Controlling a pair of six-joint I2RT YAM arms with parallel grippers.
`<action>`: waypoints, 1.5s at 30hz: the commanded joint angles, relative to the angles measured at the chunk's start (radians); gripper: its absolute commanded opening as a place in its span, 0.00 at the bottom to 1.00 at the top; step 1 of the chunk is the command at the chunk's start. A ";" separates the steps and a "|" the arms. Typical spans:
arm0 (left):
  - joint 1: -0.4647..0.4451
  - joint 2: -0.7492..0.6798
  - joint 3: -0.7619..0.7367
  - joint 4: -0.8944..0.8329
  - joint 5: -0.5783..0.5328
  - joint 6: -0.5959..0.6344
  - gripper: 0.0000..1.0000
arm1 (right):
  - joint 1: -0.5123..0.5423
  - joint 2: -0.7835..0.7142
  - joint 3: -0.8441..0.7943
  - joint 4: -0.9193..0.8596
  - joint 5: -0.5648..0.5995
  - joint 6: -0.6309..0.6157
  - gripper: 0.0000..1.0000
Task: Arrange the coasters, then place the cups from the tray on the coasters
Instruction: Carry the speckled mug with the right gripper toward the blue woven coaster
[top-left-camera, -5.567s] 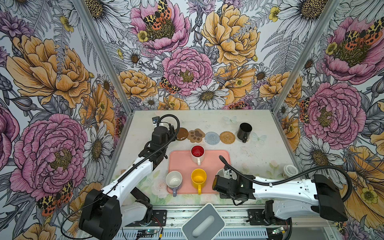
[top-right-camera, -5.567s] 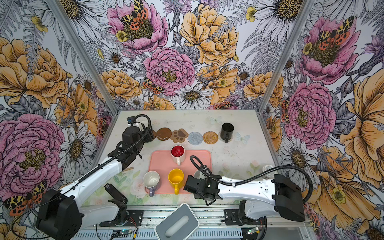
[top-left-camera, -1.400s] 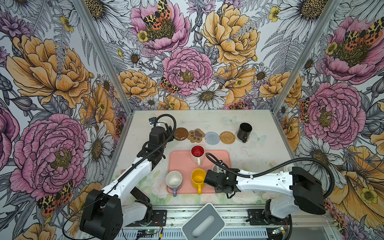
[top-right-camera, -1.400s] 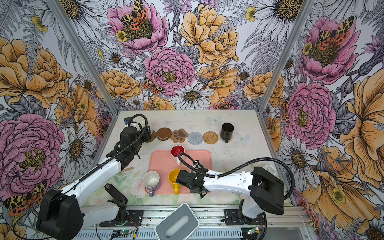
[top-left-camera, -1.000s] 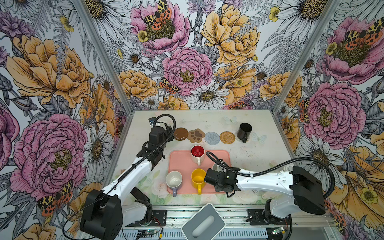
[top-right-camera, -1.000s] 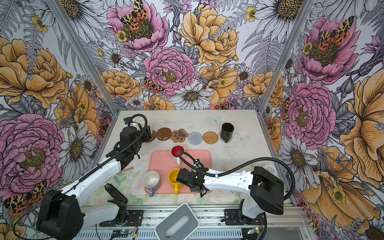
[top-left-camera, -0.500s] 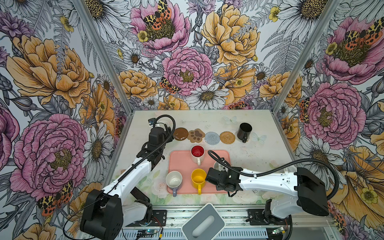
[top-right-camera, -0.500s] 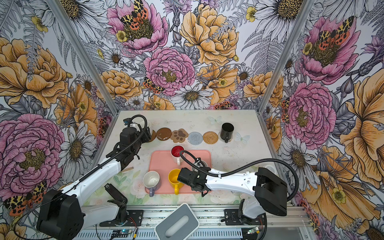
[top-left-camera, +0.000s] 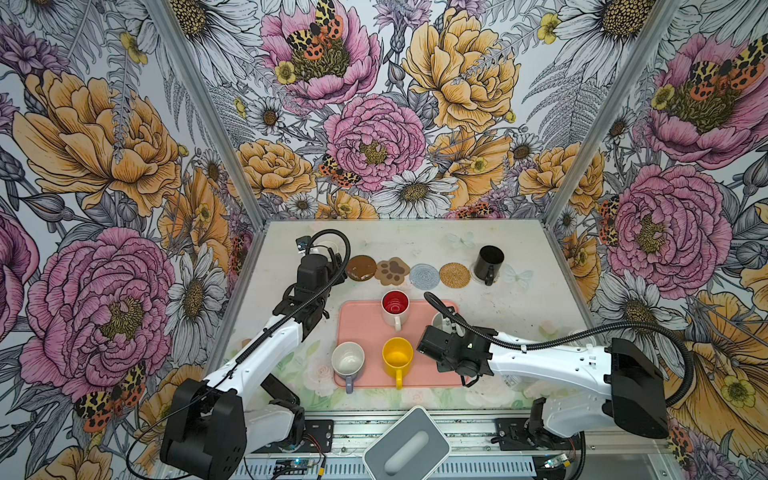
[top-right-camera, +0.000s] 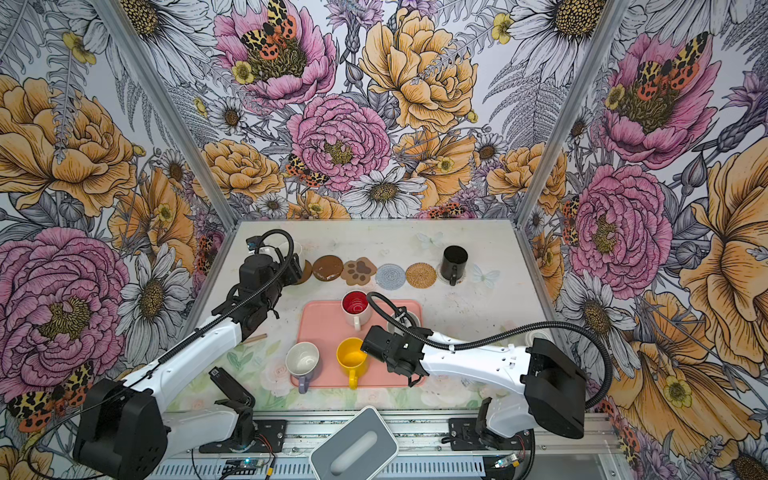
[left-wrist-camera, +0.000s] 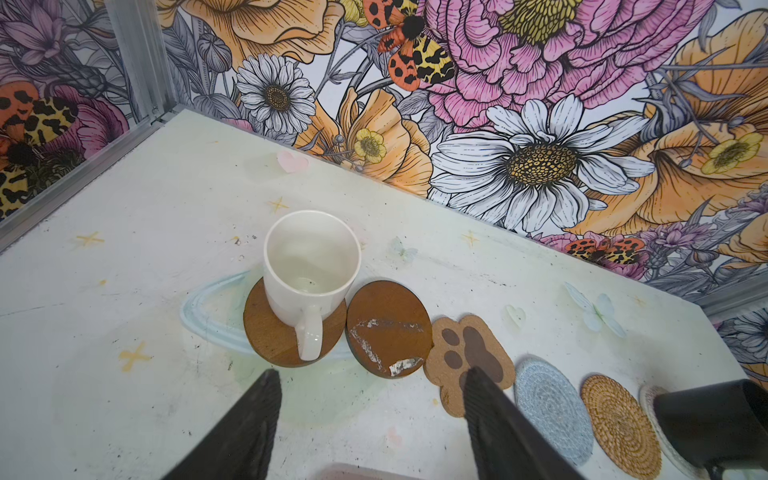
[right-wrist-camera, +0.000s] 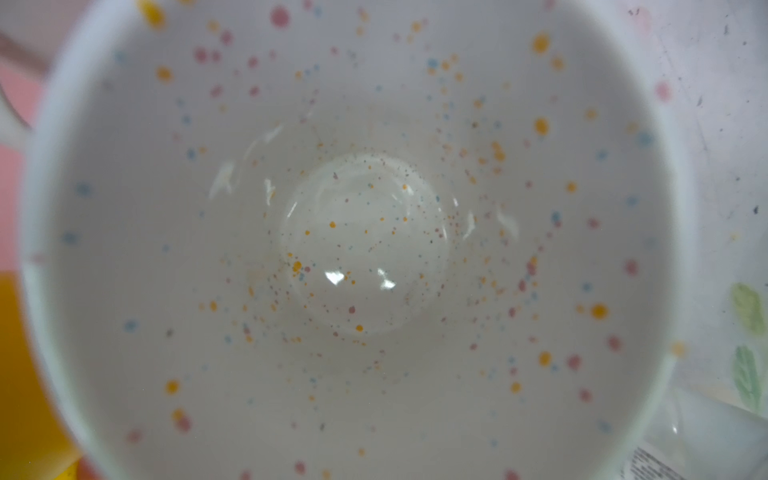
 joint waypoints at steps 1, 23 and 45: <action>0.015 -0.027 -0.014 0.010 0.018 -0.008 0.71 | -0.038 -0.065 0.069 0.026 0.070 -0.078 0.00; 0.030 -0.011 -0.011 0.013 0.019 -0.004 0.71 | -0.425 0.135 0.405 0.032 -0.043 -0.519 0.00; 0.032 -0.010 -0.010 0.013 0.024 -0.011 0.71 | -0.663 0.416 0.594 0.134 -0.207 -0.643 0.00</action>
